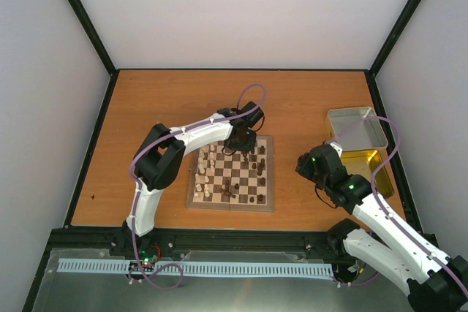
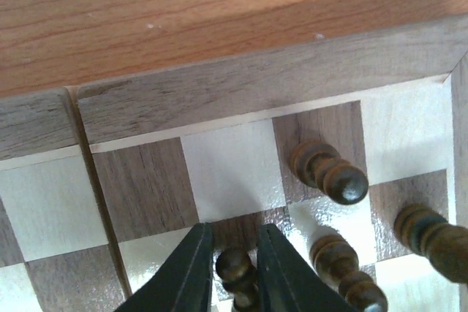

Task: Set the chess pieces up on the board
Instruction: Pick up the chess piece from the chessboard.

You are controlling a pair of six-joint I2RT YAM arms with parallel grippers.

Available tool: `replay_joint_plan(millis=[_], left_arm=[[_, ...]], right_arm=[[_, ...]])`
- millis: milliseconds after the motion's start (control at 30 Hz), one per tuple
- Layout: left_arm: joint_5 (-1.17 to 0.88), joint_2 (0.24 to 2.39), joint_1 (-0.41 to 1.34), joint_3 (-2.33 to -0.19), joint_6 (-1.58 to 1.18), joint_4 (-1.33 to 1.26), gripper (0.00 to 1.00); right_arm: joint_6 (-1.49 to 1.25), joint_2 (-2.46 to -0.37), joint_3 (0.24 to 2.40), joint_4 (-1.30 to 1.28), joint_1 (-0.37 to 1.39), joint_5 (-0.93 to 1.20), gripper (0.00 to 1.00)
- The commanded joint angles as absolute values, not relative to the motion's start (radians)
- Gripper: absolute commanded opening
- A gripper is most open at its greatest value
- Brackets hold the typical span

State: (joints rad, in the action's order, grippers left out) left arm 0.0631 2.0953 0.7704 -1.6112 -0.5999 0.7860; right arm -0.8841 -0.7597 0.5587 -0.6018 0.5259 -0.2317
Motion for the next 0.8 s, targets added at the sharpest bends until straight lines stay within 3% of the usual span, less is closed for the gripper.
replay_joint_plan(millis=[0,267,467,767], left_arm=[[0.058,2.061,0.767,-1.589,-0.569,0.797,0.16],[0.059,2.011,0.767,-1.539,-0.571,0.770,0.01],[0.019,1.872,0.767,-1.423,-0.571,0.642,0.01],[-0.023,1.545,0.767,-1.112,-0.600,0.254,0.01]], right_arm=[[-0.892,-0.749,0.567,-0.603,0.518,-0.255,0.61],[-0.836,-0.752,0.563,-0.543,0.518,-0.169,0.62],[-0.711,-0.723,0.501,-0.298,0.518,0.073,0.63],[-0.616,-0.757,0.406,0.158,0.538,0.391,0.67]])
